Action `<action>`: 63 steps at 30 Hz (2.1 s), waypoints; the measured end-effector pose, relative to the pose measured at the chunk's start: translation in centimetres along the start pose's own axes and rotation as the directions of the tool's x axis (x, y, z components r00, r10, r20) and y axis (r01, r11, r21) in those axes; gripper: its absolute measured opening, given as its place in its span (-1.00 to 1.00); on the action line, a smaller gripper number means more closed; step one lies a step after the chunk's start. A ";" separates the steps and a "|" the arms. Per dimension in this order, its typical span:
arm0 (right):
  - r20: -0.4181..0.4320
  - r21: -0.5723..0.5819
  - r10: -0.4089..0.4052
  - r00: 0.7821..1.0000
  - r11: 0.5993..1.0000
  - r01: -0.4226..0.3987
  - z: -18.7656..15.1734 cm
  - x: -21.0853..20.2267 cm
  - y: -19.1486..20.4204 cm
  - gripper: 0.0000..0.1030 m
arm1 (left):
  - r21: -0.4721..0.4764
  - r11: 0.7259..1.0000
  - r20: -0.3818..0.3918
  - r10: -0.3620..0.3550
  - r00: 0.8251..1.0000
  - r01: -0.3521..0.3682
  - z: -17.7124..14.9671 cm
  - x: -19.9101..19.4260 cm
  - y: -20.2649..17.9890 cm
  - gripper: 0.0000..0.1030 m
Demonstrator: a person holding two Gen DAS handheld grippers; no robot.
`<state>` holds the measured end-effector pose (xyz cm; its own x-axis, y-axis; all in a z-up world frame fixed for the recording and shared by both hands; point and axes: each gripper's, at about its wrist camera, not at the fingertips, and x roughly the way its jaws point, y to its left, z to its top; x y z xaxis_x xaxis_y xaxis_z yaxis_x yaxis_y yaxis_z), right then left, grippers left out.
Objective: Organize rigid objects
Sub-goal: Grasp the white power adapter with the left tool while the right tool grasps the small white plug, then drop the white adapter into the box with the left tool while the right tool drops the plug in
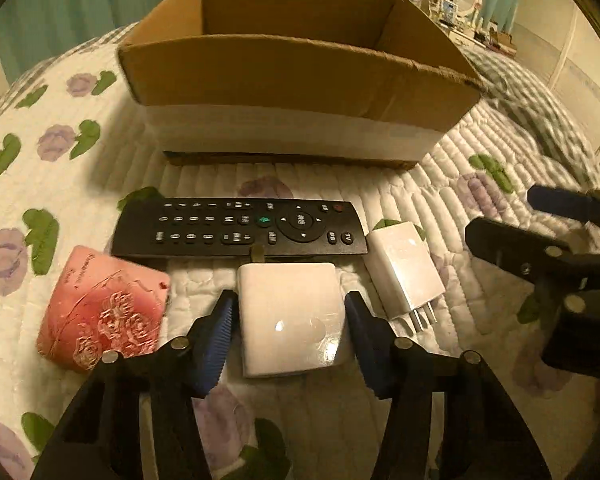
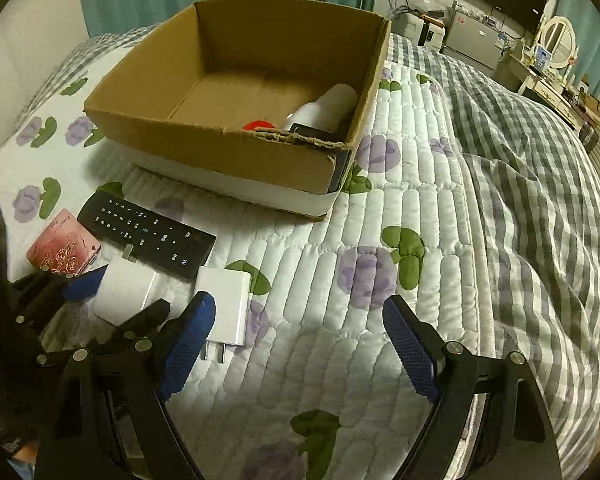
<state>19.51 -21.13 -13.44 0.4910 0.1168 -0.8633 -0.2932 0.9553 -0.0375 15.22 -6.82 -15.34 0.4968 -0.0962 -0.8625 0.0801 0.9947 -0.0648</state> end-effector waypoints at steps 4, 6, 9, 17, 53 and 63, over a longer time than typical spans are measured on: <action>-0.011 -0.033 0.020 1.000 0.999 -0.020 0.1 0.0 0.7 0.67 | -0.022 0.999 0.085 -0.021 0.996 0.023 0.3 -3.5 1.3 0.04; -0.039 -0.075 0.039 0.998 0.996 -0.042 0.4 0.3 1.6 0.65 | -0.015 0.999 0.116 -0.049 0.992 0.051 0.7 -4.4 1.9 0.04; -0.101 -0.126 0.051 0.994 0.990 -0.064 0.8 1.7 3.1 0.65 | -0.014 0.999 0.134 -0.033 0.990 0.035 2.0 -4.6 2.9 0.04; -0.236 -0.085 0.101 0.966 0.989 -0.124 1.4 6.7 4.4 0.28 | -0.009 1.000 0.138 0.003 0.990 -0.002 2.8 -3.3 5.1 0.04; 0.246 -0.089 0.053 0.968 0.996 -0.032 6.8 -13.2 3.3 -0.19 | 0.054 0.998 0.323 0.016 0.946 -0.035 8.2 -13.2 2.9 0.04; 0.258 -0.035 0.044 0.965 0.999 -0.036 14.8 -8.1 0.4 -0.19 | 0.086 0.994 0.294 0.034 0.955 -0.062 16.4 -6.4 3.1 0.04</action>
<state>27.55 -17.68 0.95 0.6729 0.2247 -0.7048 -0.3392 0.9404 -0.0240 26.41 -3.73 -1.78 0.7312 -0.0690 -0.6787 0.1229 0.9919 0.0316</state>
